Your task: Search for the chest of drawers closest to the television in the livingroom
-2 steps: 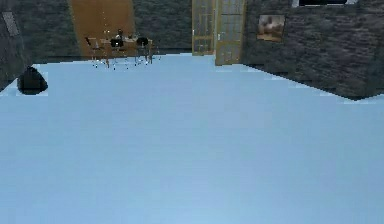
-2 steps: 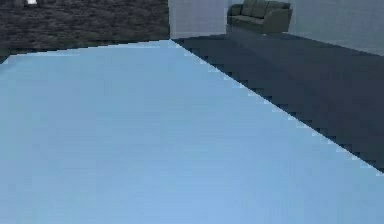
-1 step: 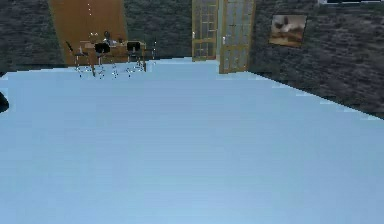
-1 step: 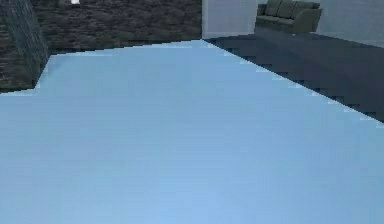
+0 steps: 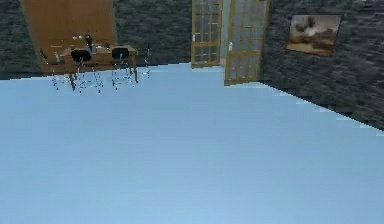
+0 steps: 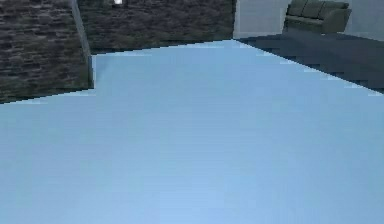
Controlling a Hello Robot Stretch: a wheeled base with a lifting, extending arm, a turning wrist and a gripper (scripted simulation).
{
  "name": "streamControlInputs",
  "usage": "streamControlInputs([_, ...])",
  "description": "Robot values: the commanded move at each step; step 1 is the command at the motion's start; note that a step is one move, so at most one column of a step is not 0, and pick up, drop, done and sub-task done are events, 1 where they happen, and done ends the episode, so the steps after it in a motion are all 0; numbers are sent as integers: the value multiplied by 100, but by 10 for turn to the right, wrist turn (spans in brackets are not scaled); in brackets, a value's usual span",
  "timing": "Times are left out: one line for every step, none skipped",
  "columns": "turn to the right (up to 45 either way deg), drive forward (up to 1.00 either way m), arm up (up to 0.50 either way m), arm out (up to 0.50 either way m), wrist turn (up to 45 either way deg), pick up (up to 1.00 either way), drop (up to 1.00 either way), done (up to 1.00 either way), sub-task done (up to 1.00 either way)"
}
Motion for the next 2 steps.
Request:
streamControlInputs([0,100,0,0,0,0,0,0,0])
streamControlInputs([0,100,0,0,0,0,0,0,0])
